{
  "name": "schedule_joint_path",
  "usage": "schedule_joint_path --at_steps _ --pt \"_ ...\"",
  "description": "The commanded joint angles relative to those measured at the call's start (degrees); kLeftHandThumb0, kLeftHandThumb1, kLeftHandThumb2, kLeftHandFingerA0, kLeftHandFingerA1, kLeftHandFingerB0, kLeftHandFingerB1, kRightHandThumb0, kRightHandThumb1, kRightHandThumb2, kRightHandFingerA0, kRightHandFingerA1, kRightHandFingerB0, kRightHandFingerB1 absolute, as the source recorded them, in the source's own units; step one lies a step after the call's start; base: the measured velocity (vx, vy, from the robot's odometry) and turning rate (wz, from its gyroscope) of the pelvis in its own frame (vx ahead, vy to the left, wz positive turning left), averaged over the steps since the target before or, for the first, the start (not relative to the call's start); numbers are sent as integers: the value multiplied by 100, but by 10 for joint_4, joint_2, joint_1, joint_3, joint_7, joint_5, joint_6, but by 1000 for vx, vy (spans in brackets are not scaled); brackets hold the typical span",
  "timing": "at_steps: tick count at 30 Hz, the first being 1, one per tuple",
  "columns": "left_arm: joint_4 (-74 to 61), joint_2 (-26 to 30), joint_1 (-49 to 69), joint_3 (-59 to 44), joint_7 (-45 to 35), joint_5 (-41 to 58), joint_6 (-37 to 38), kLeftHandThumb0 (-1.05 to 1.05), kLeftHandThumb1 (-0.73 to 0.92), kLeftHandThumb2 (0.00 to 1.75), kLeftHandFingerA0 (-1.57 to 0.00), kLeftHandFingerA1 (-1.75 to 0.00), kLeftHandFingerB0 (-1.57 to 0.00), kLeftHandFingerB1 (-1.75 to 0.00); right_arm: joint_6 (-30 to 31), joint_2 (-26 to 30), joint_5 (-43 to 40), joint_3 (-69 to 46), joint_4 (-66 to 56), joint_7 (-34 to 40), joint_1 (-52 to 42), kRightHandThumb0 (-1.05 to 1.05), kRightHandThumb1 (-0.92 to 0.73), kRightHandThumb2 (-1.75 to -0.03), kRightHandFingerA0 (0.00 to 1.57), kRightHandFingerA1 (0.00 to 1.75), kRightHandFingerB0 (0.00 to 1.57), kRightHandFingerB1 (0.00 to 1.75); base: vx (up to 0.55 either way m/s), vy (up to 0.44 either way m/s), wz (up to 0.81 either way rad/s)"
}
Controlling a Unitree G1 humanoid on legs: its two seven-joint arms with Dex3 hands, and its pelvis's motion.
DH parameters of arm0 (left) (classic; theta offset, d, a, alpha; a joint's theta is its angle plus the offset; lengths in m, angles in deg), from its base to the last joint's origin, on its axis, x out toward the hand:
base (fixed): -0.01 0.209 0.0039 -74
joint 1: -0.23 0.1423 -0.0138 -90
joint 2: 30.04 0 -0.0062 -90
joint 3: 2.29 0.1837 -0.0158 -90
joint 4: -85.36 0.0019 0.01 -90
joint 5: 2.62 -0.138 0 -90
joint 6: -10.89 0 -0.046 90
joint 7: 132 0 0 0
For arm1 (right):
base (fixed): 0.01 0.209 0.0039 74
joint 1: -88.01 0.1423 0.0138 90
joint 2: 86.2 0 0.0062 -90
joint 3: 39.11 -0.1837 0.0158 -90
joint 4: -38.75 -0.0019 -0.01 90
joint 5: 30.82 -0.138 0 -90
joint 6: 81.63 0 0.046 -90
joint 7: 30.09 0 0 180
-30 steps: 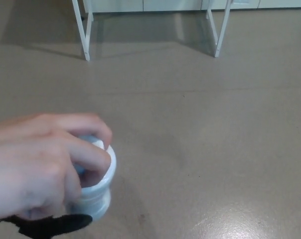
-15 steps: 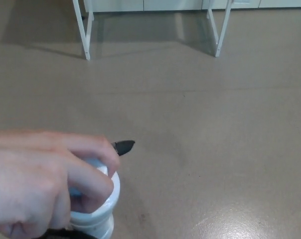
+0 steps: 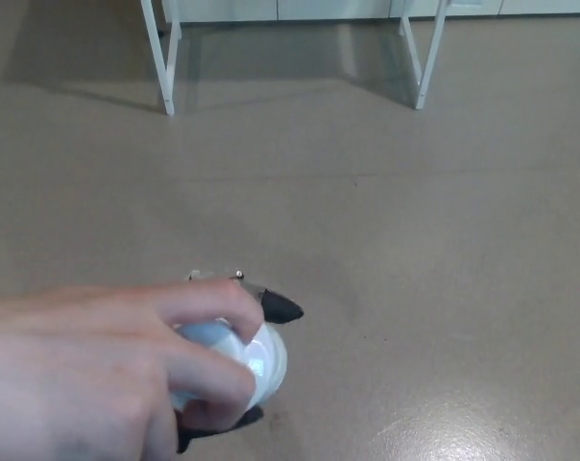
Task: The robot picks up a bottle from a person using its left hand and walk towards the table in frontand put the bottle on the table.
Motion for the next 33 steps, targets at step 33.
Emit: schedule_joint_path --at_steps 33 --pt "108 -66 32 -86 74 -48 28 -25 79 71 -98 -141 -74 -108 5 14 18 35 16 -20 -6 -52 -73 -62 63 44 53 40 53 35 -3"
